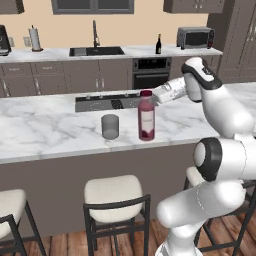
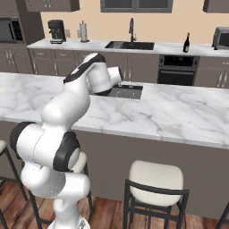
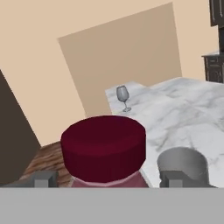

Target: There is a wine glass and glass cup on the dining counter. Place the wine bottle next to the wine glass and the juice bottle next to the glass cup.

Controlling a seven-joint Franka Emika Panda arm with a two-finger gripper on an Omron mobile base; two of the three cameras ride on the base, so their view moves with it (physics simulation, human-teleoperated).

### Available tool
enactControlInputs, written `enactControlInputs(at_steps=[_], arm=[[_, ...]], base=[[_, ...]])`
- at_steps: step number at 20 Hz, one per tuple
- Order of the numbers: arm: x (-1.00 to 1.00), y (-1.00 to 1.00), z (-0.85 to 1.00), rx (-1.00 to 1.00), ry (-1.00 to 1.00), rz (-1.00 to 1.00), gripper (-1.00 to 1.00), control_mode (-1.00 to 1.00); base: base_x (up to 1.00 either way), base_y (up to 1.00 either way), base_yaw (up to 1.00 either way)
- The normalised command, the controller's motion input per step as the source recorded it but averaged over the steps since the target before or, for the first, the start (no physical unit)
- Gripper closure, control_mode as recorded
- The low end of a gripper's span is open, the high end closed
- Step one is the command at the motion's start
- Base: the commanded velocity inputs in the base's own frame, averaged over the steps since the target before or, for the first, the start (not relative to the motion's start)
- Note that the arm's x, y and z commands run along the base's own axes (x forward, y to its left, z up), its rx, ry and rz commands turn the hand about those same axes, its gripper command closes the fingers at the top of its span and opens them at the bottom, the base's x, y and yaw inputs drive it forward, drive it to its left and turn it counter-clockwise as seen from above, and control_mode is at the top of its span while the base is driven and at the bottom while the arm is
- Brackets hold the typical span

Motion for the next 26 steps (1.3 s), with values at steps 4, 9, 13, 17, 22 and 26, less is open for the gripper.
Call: enactControlInputs(at_steps=[4, 9, 13, 17, 22, 26], arm=[[0.35, 0.08, -0.23, 0.0, 0.0, 0.05, 1.0, -1.0], [0.42, 0.08, -0.15, 0.0, 0.0, 0.05, 1.0, -1.0], [0.43, 0.07, -0.14, 0.0, 0.0, 0.06, 1.0, -1.0], [0.44, 0.06, -0.13, 0.0, 0.0, 0.04, 1.0, -1.0], [0.44, 0.04, -0.11, 0.01, 0.0, 0.01, 1.0, -1.0], [0.36, 0.11, -0.15, 0.03, 0.0, 0.01, 1.0, -1.0]], base=[[0.0, 0.0, 0.0], [0.0, 0.0, 0.0], [0.0, 0.0, 0.0], [0.0, 0.0, 0.0], [0.0, 0.0, 0.0], [0.0, 0.0, 0.0]])
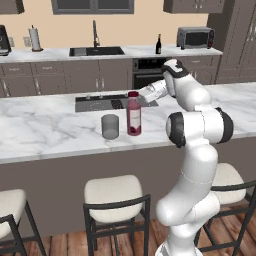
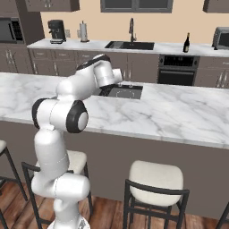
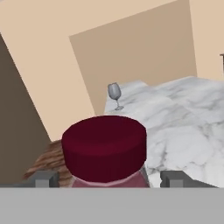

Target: There is a wine glass and glass cup on the dining counter. Place the wine bottle next to the wine glass and the juice bottle next to the glass cup.

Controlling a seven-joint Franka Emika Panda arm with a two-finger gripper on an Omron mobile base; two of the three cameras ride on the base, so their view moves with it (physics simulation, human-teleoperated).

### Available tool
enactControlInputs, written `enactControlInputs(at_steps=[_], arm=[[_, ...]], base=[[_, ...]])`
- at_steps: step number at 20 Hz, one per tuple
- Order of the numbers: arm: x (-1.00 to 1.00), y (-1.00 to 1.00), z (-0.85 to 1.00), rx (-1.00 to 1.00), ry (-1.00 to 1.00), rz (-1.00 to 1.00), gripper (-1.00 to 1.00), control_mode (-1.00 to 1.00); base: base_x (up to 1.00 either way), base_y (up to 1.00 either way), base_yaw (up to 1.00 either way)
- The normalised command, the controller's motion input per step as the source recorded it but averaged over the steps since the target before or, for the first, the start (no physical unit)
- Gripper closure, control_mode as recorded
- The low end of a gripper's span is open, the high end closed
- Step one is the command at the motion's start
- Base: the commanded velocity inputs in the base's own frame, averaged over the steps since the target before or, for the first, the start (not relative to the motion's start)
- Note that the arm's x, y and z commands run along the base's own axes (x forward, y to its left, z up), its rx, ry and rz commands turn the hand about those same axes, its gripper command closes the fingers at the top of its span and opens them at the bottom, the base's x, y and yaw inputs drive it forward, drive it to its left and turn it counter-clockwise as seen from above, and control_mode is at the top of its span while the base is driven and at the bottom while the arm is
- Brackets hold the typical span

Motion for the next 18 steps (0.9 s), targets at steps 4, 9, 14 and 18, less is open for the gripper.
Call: enactControlInputs(at_steps=[4, 9, 14, 18], arm=[[0.28, 0.15, -0.18, 0.0, 0.0, 0.02, 1.0, -1.0], [0.25, 0.12, -0.16, 0.0, 0.0, 0.01, 1.0, -1.0], [0.2, 0.09, -0.19, 0.0, 0.0, 0.01, 1.0, -1.0], [0.0, 0.01, -0.25, 0.0, 0.0, 0.0, 1.0, -1.0]], base=[[0.0, 0.0, 0.0], [0.0, 0.0, 0.0], [0.0, 0.0, 0.0], [0.0, 0.0, 0.0]])
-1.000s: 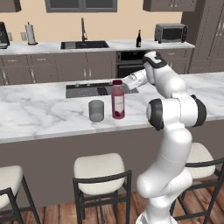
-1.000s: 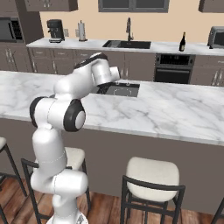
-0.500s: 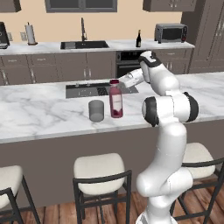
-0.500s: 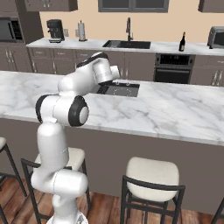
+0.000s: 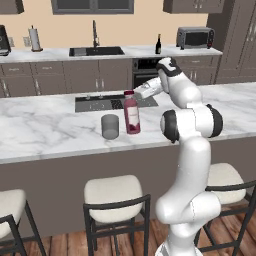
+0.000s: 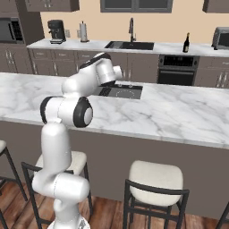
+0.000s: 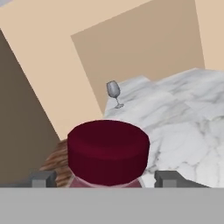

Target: There is a wine glass and glass cup on the dining counter. Place the wine bottle next to the wine glass and the juice bottle next to the glass cup.

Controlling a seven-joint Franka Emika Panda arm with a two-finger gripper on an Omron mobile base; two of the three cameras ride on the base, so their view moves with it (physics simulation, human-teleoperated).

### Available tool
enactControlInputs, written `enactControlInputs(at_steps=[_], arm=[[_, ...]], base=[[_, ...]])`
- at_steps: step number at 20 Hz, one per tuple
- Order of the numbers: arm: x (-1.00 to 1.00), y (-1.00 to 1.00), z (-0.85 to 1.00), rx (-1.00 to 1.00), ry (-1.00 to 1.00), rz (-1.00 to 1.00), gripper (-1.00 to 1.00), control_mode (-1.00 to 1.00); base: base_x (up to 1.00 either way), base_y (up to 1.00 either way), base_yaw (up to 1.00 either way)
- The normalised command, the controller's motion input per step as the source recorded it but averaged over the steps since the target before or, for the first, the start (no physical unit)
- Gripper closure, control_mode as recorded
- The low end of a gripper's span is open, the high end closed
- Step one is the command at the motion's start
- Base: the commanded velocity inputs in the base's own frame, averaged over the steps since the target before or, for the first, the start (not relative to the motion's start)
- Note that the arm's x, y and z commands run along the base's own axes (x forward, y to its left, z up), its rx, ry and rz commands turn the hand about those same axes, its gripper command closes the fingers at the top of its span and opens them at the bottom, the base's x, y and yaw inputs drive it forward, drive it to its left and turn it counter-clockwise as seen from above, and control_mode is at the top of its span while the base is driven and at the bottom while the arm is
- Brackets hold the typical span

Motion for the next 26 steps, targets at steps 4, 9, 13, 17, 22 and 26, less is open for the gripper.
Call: enactControlInputs(at_steps=[4, 9, 13, 17, 22, 26], arm=[[-0.06, 0.01, -0.29, 0.0, -0.01, 0.0, 1.0, -1.0], [-0.16, 0.05, -0.3, 0.0, -0.06, 0.0, 1.0, -1.0], [-0.26, 0.03, -0.35, 0.0, -0.12, 0.0, 1.0, -1.0], [-0.36, 0.0, -0.37, 0.0, -0.17, 0.0, 1.0, -1.0], [-0.3, 0.0, -0.37, 0.0, -0.15, -0.01, 1.0, -1.0], [-0.15, 0.0, -0.37, 0.0, -0.09, -0.05, 1.0, -1.0]], base=[[0.0, 0.0, 0.0], [0.0, 0.0, 0.0], [0.0, 0.0, 0.0], [0.0, 0.0, 0.0], [0.0, 0.0, 0.0], [0.0, 0.0, 0.0]])
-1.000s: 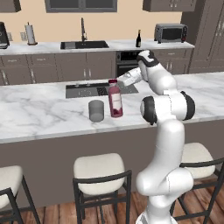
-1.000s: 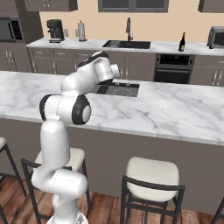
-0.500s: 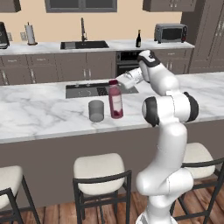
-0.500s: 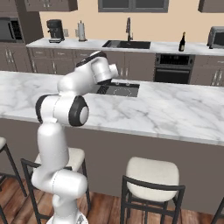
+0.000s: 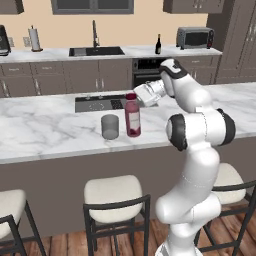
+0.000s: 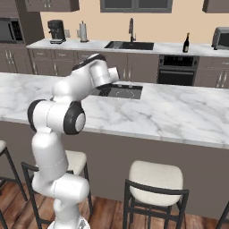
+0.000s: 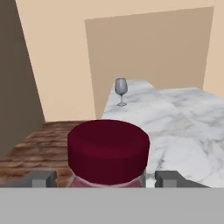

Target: There is a wine glass and glass cup on the dining counter. Place the wine bottle next to the wine glass and the juice bottle next to the glass cup.

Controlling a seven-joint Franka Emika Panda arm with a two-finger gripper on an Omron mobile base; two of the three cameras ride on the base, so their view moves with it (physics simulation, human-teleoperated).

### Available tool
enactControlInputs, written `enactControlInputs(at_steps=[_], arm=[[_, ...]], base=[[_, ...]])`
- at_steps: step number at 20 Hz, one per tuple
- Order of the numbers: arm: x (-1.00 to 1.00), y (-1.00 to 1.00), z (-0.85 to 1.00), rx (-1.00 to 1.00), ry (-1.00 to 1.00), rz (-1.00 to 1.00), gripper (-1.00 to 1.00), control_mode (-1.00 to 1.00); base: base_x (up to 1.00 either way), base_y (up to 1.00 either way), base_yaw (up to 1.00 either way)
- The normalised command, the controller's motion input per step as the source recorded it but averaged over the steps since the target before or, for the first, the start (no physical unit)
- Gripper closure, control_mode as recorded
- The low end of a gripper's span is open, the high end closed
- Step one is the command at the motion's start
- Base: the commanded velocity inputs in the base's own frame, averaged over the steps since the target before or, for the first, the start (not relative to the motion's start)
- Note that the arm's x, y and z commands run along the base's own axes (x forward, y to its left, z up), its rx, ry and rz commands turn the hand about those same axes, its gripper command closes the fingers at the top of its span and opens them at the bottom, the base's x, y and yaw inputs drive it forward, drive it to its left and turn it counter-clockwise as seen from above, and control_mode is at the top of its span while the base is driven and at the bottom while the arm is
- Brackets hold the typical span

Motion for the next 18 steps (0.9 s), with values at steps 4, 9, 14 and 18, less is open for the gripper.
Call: enactControlInputs(at_steps=[4, 9, 14, 18], arm=[[-0.16, -0.03, -0.4, 0.07, -0.07, -0.08, 1.0, -1.0], [-0.02, -0.01, -0.41, 0.04, -0.01, -0.08, 1.0, -1.0], [-0.01, -0.02, -0.41, 0.03, 0.0, -0.06, 1.0, -1.0], [0.0, 0.0, -0.41, 0.0, 0.0, -0.04, 1.0, -1.0]], base=[[0.0, 0.0, 0.0], [0.0, 0.0, 0.0], [0.0, 0.0, 0.0], [0.0, 0.0, 0.0]])
